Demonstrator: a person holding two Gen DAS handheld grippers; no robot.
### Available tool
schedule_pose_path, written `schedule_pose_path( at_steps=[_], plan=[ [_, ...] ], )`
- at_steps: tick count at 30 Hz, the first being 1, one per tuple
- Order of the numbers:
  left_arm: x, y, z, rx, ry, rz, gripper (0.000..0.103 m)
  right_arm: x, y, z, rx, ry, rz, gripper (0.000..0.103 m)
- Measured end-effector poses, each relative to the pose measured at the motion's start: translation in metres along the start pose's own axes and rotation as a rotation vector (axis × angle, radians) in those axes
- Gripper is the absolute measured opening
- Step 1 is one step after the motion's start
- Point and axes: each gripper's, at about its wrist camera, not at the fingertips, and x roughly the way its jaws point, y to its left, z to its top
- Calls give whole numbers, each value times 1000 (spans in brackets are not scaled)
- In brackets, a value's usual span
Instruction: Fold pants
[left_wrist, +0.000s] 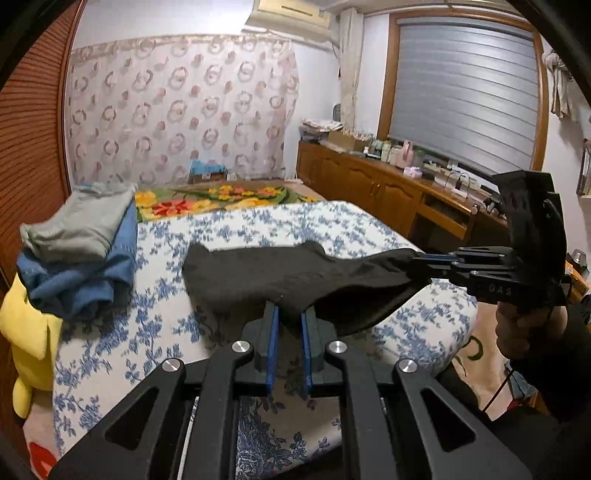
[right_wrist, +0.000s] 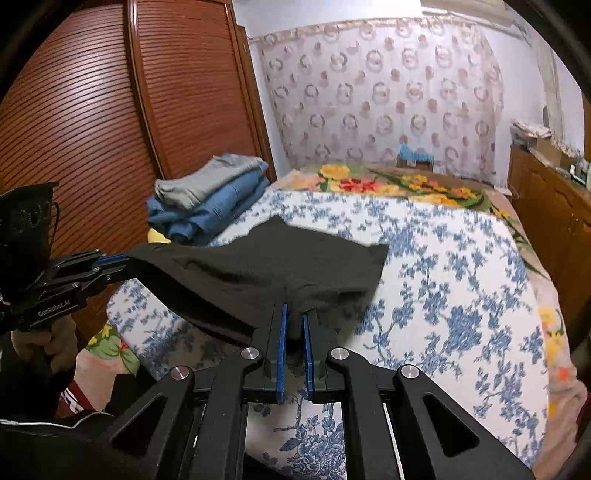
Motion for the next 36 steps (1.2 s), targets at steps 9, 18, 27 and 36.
schedule_pose_path(
  at_steps=[9,18,27,36],
  plan=[
    [-14,-1,17,15,-56,-3,11,-20,8,8,-37,-42,0,8],
    [-2,2,8,13,-17,0,11,-13,3,6,-32,-27,-7,8],
    [38,22,23,1,4,39,11,33,-4,26,-40,6,-50,8],
    [74,38,46,1,6,70,12,78,-19,47,-18,16,-86,8]
  ],
)
